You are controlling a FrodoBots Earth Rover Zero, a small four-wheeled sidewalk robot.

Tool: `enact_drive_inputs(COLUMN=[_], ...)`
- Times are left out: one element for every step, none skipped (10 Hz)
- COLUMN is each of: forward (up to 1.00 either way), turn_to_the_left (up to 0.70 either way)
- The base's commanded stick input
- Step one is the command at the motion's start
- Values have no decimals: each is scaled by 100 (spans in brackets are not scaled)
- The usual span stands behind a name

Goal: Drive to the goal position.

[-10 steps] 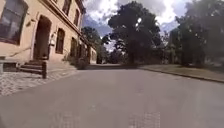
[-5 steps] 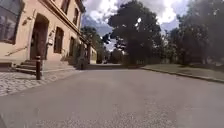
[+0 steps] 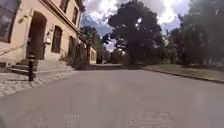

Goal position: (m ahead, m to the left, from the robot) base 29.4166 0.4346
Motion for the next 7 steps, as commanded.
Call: enact_drive_inputs(forward=[85, 85, 85, 85, 85, 85, 85], turn_to_the_left=[1, 1, 1, 1, 1, 1, 1])
